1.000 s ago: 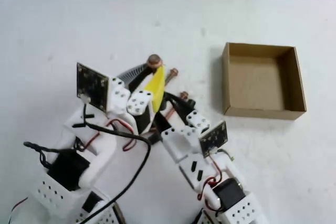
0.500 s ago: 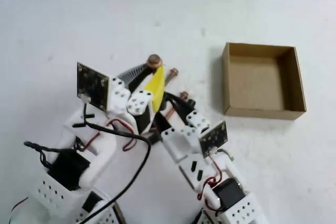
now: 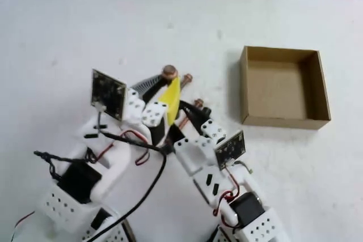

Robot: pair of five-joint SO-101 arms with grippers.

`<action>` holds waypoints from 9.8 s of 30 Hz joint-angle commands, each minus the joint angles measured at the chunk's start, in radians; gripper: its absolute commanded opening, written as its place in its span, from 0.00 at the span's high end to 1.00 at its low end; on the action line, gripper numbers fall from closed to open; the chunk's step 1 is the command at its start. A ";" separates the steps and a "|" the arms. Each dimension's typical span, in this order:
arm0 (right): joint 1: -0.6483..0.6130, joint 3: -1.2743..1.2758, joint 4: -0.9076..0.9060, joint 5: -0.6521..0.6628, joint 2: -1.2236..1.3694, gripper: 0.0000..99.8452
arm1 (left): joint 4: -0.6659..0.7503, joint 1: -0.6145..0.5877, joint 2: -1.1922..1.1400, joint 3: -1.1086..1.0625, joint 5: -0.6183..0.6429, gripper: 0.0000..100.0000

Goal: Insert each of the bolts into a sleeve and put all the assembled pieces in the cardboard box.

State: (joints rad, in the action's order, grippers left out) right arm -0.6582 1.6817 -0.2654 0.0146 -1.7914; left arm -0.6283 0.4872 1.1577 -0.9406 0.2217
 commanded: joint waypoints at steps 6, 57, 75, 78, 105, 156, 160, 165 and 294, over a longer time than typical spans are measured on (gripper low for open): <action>0.004 0.008 0.018 -0.008 -0.010 0.98 | 0.034 0.005 -0.001 -0.060 -0.086 0.98; 0.010 0.008 0.033 -0.009 -0.012 0.98 | 0.127 -0.004 0.143 -0.265 -0.110 0.76; 0.044 0.008 0.021 -0.003 -0.010 0.98 | 0.120 -0.189 0.142 -0.106 -0.117 0.77; 0.097 0.008 0.016 -0.008 -0.010 0.98 | 0.120 -0.263 0.143 -0.084 -0.117 0.91; 0.168 0.000 -0.180 -0.002 -0.012 0.98 | -0.258 -0.372 0.544 -0.351 -0.189 0.98; 0.725 -1.352 -0.593 0.259 1.564 0.98 | -0.293 -0.596 0.670 -0.678 -0.189 0.98; 0.734 -1.444 -0.593 0.259 1.707 0.98 | -0.293 -0.596 0.670 -0.680 -0.189 0.98; 0.766 -1.582 -0.593 0.259 1.880 0.98 | -0.293 -0.596 0.670 -0.681 -0.189 0.98; 0.280 -1.258 -0.835 -0.555 1.675 0.88 | -0.250 -0.596 0.670 -0.710 -0.190 0.98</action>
State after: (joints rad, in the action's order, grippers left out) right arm -0.3667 0.5033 -1.0986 -0.5286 -0.1435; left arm -0.9045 -0.1005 1.8159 -1.6632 0.0407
